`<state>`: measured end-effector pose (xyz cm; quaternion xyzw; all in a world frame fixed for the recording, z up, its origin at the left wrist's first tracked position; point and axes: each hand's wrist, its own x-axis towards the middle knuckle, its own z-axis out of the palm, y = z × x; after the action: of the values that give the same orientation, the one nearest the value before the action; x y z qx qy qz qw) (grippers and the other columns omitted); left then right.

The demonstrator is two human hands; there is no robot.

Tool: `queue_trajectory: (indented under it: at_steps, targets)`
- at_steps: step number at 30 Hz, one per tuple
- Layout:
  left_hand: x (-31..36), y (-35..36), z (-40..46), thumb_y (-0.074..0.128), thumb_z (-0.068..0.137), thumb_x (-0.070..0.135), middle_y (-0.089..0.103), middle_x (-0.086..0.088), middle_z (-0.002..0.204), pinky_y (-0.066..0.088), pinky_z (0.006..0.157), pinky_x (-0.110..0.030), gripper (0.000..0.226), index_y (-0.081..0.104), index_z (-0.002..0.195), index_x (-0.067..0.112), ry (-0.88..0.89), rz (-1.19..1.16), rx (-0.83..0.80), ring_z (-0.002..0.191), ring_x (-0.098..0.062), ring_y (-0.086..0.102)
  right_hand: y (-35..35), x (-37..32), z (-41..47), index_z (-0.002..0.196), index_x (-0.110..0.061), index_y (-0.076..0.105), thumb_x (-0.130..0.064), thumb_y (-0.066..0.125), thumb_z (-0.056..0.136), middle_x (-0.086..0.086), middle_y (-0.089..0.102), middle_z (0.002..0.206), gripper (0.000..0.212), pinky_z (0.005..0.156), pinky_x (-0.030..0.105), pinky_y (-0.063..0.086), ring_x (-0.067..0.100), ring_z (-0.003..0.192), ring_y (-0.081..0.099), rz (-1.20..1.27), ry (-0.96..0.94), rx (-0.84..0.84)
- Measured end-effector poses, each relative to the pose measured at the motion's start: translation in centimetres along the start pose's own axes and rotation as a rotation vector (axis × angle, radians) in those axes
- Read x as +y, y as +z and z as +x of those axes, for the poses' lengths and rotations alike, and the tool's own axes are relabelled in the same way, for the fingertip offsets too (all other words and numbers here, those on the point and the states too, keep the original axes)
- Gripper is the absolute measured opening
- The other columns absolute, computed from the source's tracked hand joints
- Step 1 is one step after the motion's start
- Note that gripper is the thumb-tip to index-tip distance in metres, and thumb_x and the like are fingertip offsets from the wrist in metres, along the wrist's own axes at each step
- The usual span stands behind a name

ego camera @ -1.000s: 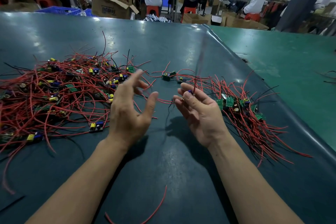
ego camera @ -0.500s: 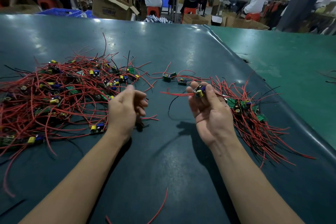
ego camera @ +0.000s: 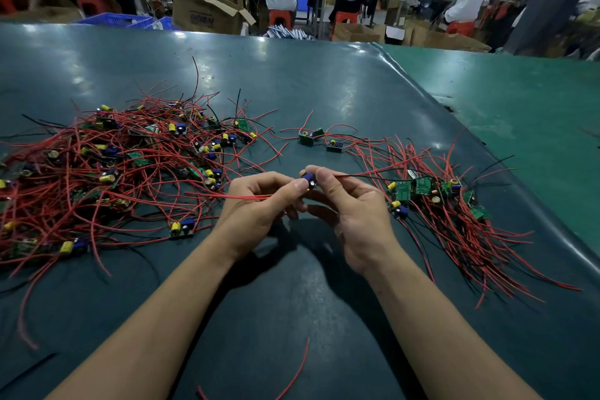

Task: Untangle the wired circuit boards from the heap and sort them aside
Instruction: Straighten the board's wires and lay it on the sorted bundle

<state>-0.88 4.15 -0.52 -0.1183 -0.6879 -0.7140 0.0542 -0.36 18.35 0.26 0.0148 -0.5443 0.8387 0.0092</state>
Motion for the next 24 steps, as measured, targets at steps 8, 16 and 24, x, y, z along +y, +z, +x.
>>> queue_trajectory:
  at_steps: [8, 16, 24]
  targets:
    - [0.2, 0.0, 0.5, 0.062, 0.087, 0.026, 0.065, -0.004, 0.060, 0.046, 0.052, -0.023, 0.028, 0.071, 0.062, 0.020, -0.173, -0.057, -0.045, 0.057, -0.016, 0.055, -0.5, -0.2, 0.1, 0.089, -0.013, 0.074, -0.011, 0.066, 0.090, 0.002, 0.074, 0.086, 0.009, 0.047, 0.021, 0.048, 0.011, 0.064, 0.065, -0.061, -0.079, 0.078]
    - [0.2, 0.0, 0.5, 0.063, 0.091, 0.016, 0.061, -0.002, 0.056, 0.045, 0.058, -0.028, 0.028, 0.065, 0.062, 0.015, -0.175, 0.010, -0.048, 0.060, -0.019, 0.054, -0.8, 0.1, 0.4, 0.072, -0.017, 0.076, -0.011, 0.080, 0.078, -0.005, 0.070, 0.065, 0.009, 0.042, 0.020, 0.044, 0.007, 0.053, 0.059, -0.137, -0.128, 0.356]
    - [0.1, -0.1, 0.5, 0.059, 0.093, 0.010, 0.055, 0.000, 0.052, 0.039, 0.060, -0.031, 0.039, 0.061, 0.055, 0.018, -0.166, 0.019, -0.039, 0.051, -0.016, 0.051, -1.0, -0.1, 0.9, 0.077, -0.012, 0.073, -0.013, 0.076, 0.084, -0.005, 0.066, 0.062, 0.007, 0.041, 0.021, 0.044, 0.009, 0.048, 0.055, -0.085, -0.172, 0.389]
